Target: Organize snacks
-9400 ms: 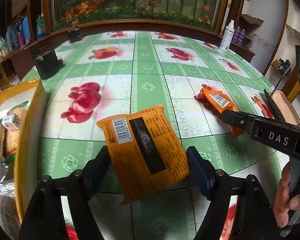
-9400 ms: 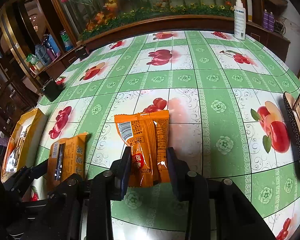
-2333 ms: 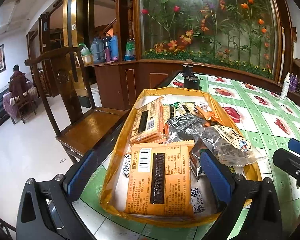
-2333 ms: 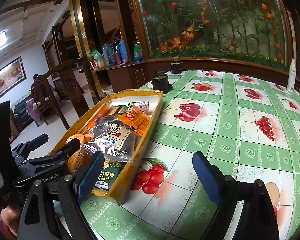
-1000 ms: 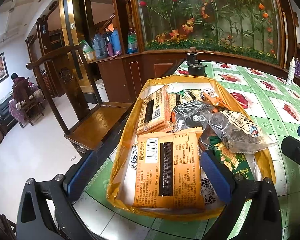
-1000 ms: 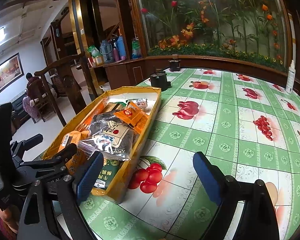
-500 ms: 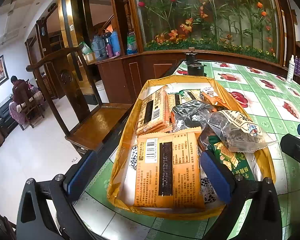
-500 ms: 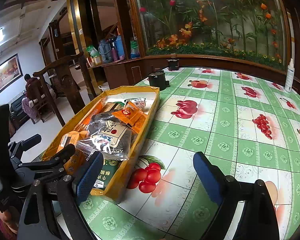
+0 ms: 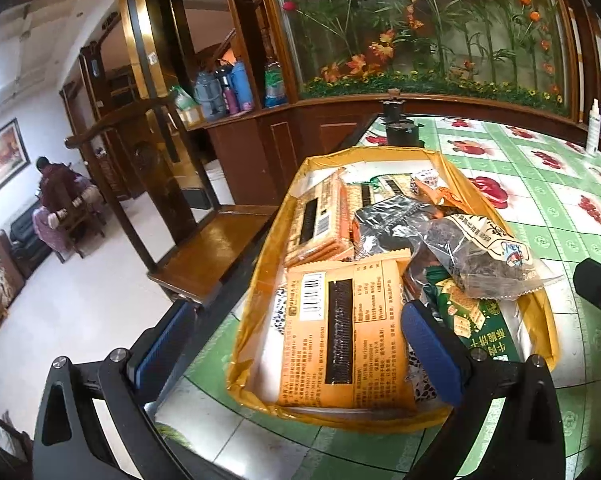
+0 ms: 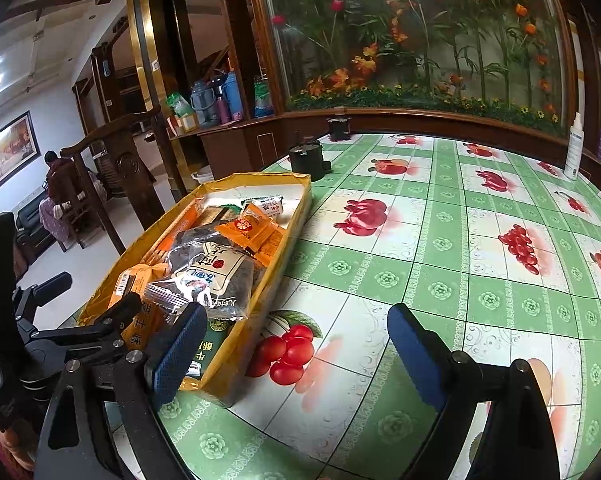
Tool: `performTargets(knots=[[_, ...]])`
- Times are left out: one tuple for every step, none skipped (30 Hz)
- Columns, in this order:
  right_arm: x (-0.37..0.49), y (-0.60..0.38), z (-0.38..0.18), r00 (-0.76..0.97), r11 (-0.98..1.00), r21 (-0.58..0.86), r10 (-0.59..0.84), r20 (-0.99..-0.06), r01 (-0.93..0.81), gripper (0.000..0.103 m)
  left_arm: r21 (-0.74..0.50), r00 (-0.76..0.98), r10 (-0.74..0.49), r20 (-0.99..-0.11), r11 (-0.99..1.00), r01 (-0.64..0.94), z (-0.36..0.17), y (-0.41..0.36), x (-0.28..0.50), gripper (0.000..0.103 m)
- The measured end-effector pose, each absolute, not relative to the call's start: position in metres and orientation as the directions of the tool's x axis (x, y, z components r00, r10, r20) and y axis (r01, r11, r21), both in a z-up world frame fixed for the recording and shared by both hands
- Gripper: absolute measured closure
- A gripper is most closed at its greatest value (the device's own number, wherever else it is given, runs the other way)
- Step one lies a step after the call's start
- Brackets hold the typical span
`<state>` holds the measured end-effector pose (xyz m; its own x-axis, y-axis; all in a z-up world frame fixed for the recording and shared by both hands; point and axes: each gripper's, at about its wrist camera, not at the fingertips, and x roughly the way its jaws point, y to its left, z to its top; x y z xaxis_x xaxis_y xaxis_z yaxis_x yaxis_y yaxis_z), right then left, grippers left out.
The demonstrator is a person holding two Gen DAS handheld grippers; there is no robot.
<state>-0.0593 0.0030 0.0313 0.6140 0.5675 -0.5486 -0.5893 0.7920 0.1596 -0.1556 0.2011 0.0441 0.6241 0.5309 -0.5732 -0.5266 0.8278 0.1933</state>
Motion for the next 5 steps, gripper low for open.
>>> performTargets(knots=[[-0.0595,0.0025,0.0316,0.615,0.793,0.161,0.567,-0.548,-0.587,0.009,0.199,0.622,0.534,-0.572,0.826,-0.527,0.0450,0.2004,-0.1571,0.000],[-0.0594,0.0021,0.0318,0.616,0.794,0.163,0.567,-0.547,-0.586,0.009,0.201,0.622,0.533,-0.573,0.827,-0.524,0.0453,0.1998,-0.1576,0.000],[-0.0597,0.0011,0.0320,0.618,0.795,0.165,0.566,-0.546,-0.584,0.009,0.198,0.625,0.526,-0.576,0.832,-0.518,0.0464,0.1990,-0.1590,0.000],[-0.0598,0.0002,0.0321,0.618,0.796,0.167,0.566,-0.545,-0.582,0.009,0.194,0.631,0.517,-0.578,0.839,-0.509,0.0476,0.1983,-0.1597,0.000],[-0.0598,-0.0008,0.0320,0.617,0.796,0.171,0.567,-0.546,-0.581,0.009,0.192,0.636,0.511,-0.578,0.843,-0.503,0.0490,0.1975,-0.1599,0.000]])
